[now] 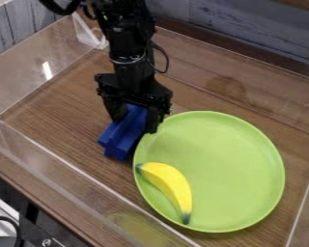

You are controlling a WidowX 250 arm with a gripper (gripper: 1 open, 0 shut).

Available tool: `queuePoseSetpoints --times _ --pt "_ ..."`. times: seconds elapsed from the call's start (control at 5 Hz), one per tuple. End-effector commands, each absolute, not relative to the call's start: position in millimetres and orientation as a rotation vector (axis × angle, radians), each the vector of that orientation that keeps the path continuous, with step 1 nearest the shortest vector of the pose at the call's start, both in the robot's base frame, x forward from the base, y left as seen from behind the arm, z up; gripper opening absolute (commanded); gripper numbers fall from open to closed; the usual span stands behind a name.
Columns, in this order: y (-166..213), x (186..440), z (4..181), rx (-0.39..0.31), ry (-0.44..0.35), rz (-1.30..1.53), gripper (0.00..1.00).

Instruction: Put the blue object in the green plate

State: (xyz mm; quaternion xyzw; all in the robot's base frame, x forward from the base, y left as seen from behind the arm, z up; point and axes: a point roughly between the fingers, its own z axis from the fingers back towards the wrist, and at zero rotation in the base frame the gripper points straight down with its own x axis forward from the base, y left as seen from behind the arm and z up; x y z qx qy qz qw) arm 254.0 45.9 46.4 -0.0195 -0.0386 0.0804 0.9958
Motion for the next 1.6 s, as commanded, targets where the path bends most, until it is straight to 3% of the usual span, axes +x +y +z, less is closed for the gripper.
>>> queuePoseSetpoints --times 0.0,0.2,1.4 --pt "50.5 255.7 42.4 -0.038 -0.084 0.172 1.0" --pt "52.3 255.9 37.8 -0.039 -0.081 0.177 0.0" --pt "53.2 256.0 56.2 -0.013 -0.059 0.16 0.0"
